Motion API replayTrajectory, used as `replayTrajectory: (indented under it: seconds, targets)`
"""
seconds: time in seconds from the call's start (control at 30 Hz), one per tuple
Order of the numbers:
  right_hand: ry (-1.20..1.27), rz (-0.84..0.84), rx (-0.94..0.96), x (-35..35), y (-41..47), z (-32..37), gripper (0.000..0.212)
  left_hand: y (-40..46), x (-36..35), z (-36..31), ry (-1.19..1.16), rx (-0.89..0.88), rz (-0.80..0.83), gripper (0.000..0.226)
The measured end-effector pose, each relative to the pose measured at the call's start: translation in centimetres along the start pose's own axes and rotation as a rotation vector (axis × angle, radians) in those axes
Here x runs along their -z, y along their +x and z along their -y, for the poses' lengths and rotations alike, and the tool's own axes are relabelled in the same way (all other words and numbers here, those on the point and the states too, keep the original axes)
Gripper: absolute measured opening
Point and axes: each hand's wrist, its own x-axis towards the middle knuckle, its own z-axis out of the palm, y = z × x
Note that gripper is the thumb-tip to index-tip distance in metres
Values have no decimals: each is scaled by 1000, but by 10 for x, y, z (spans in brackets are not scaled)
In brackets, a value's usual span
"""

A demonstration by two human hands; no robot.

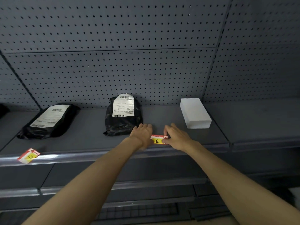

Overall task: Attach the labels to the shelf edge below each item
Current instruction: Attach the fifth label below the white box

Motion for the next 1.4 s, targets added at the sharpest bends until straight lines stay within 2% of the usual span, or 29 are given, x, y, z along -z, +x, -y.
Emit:
replayTrajectory:
  seconds: [0.13, 0.33, 0.53, 0.73, 0.97, 1.4]
  targets:
    - [89, -99, -6, 4, -3, 3, 15, -1, -3, 0, -146, 10, -136, 18]
    - [302, -257, -68, 21, -29, -4, 6, -14, 6, -22, -337, -70, -334, 14]
    - [397, -323, -114, 57, -76, -45, 6, -25, 5, -84, -507, -109, -360, 10]
    - [369, -328, -127, 88, -100, -107, 7, -22, -21, -138, -367, -134, -360, 12]
    - [345, -285, -58, 91, -116, -138, 6, -24, -44, -174, 0, -126, -394, 27]
    - [323, -284, -10, 89, -122, -152, 5, -30, -51, -194, -22, -49, -322, 36]
